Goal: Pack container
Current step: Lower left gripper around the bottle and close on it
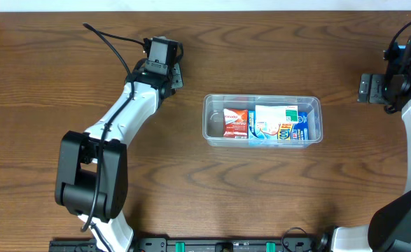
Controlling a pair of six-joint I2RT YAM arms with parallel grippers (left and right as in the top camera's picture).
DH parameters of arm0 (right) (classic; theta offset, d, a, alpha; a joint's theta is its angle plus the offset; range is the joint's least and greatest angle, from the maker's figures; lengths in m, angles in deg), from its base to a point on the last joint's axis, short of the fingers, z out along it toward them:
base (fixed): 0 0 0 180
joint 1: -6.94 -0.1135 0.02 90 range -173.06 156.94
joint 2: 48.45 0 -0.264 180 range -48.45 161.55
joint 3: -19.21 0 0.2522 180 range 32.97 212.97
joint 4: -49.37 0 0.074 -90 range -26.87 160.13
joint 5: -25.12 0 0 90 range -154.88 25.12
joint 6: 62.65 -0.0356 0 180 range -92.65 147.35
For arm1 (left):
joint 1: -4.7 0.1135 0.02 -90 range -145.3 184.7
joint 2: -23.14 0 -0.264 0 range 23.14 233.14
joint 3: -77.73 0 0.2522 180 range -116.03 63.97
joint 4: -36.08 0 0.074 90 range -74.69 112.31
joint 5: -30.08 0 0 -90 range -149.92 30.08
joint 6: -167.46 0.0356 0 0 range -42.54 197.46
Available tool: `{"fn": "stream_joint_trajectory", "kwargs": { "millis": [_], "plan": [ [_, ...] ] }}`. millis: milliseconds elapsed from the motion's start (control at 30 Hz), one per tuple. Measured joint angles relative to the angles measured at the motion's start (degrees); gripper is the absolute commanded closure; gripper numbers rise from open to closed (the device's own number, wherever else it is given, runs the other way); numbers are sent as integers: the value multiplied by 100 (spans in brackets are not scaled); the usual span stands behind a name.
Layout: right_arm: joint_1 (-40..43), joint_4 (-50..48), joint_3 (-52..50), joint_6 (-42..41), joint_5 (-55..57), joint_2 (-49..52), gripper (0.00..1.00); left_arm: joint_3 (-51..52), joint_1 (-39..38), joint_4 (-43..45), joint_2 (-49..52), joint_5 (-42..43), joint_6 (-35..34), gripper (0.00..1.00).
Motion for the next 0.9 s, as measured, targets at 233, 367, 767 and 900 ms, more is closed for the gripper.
{"fn": "stream_joint_trajectory", "kwargs": {
  "millis": [233,367,767,900],
  "plan": [
    [0,-2,0,0,0,0,1,0,0,48,9,0,0,52],
    [0,-2,0,0,0,0,1,0,0,48,9,2,-4,59],
    [0,-2,0,0,0,0,1,0,0,55,9,15,0,69],
    [0,-2,0,-2,0,0,1,0,0,57,9,17,0,69]
  ]
}}
